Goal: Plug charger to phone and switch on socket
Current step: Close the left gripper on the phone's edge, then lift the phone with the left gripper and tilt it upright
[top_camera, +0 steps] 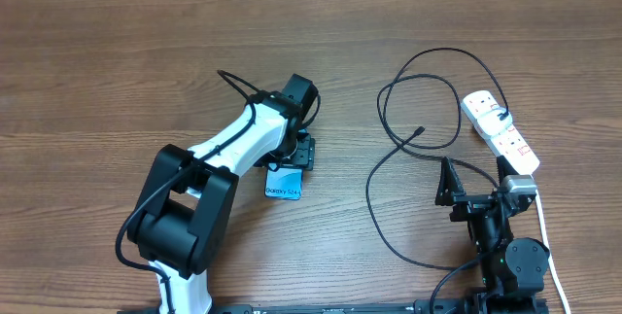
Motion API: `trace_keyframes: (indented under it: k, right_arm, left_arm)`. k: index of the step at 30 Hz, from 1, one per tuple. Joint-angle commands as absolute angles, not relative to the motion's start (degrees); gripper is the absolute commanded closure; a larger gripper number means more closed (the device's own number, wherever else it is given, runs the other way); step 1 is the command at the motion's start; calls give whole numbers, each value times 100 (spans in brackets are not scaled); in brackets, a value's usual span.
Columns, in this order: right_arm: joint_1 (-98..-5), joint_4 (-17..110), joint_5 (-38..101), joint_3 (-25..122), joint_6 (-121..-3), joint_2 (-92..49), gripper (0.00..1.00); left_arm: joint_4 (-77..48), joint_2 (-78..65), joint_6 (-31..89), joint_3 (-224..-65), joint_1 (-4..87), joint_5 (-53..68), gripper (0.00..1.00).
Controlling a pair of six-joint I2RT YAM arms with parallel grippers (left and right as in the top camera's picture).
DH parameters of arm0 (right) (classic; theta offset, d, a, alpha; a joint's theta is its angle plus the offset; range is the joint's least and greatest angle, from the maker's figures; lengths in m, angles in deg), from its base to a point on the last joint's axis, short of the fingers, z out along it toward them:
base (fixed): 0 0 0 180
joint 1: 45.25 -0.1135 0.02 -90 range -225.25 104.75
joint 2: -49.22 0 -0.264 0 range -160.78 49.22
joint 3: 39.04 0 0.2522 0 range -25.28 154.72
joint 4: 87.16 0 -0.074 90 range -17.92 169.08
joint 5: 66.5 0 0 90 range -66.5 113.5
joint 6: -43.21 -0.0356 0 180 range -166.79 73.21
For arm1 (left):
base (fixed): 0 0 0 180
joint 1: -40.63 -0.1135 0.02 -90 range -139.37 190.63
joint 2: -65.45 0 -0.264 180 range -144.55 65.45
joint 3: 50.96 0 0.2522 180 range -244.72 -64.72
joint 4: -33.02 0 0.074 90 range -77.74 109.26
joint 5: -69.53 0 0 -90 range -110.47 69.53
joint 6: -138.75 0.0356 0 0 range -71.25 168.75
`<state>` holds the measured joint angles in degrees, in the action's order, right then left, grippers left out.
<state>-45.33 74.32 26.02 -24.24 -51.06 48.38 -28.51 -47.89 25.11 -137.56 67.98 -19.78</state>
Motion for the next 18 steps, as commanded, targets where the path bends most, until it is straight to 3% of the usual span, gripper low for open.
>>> trace_keyframes:
  k: [1,11,18]
  right_arm:
    - [-4513,7452,2550,-2483,-5126,4899,0]
    - [-4513,7452,2550,-2483,-5126,4899,0]
    - [-4513,7450,2550,-2483,-5126,4899,0]
  left_arm:
    - [-2925,-5235,2469,-13423,6667,-632,56]
    - [-3417,-5235,2583,-13786,6031,953,65]
    - [-3494,-5230,2859,-13830,5686,2979,66]
